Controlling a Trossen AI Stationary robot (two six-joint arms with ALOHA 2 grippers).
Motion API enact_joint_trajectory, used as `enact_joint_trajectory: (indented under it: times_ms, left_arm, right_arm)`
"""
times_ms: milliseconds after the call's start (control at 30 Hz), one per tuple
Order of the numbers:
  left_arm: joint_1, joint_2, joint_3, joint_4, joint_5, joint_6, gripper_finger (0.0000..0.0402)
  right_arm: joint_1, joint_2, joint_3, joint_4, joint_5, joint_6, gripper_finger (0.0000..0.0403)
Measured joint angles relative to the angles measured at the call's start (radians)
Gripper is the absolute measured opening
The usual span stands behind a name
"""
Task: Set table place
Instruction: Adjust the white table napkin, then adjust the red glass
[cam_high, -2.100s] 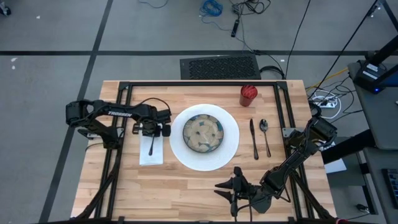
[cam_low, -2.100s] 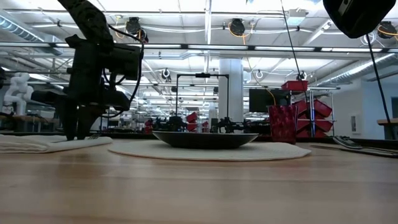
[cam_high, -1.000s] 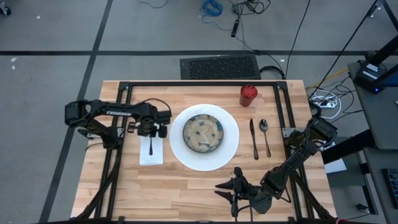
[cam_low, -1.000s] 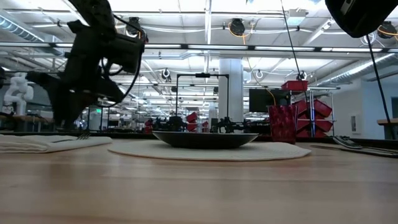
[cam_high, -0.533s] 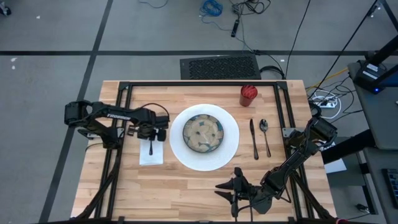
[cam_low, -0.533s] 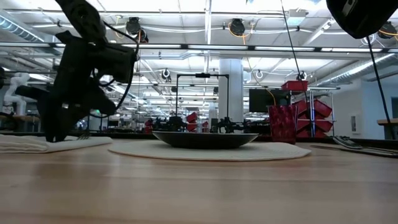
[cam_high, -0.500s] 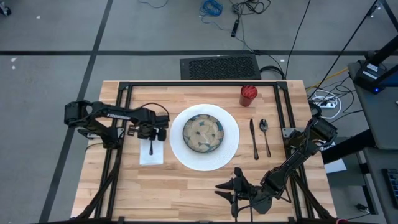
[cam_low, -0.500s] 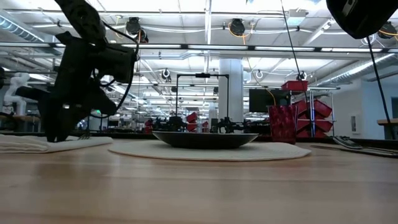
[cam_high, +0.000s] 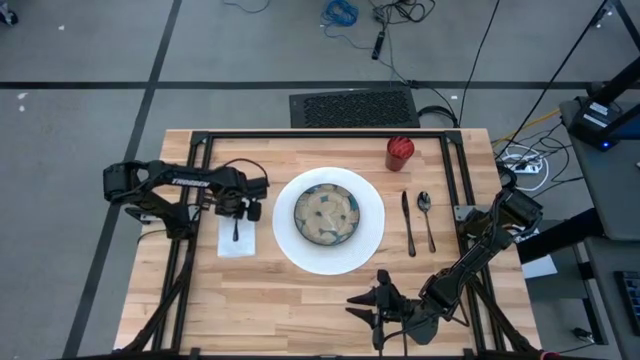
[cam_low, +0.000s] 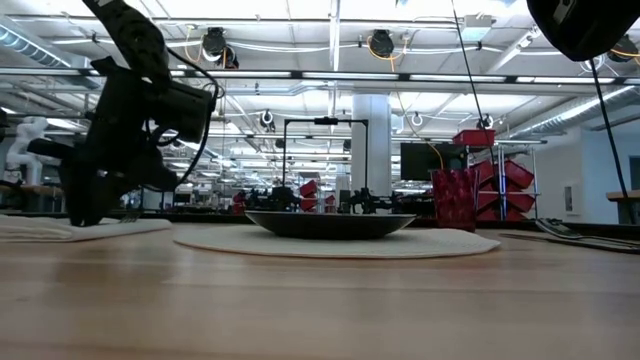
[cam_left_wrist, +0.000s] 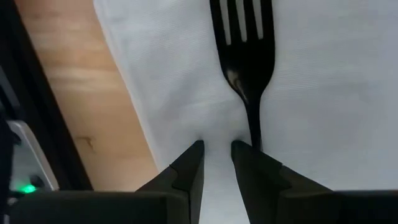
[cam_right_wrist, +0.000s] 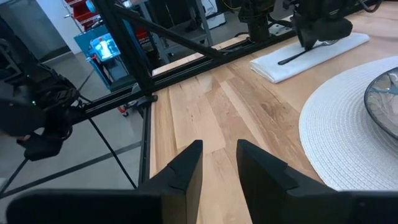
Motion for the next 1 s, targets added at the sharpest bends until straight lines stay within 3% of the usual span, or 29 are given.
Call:
enact_joint_trajectory:
  times_ms: [533, 800, 1000]
  left_arm:
    - [0.027, 0.002, 0.002, -0.002, -0.051, 0.068, 0.0075]
    - [0.013, -0.016, 0.088, -0.161, -0.053, 0.067, 0.0075]
    - [-0.031, -0.091, 0.144, -0.186, -0.063, 0.068, 0.0075]
  right_arm:
    - [0.0, 0.0, 0.0, -0.024, 0.004, -0.002, 0.0086]
    - [-0.018, 0.0, 0.0, -0.024, 0.004, 0.0, 0.0086]
    - [-0.065, 0.0, 0.0, -0.029, 0.004, -0.006, 0.0086]
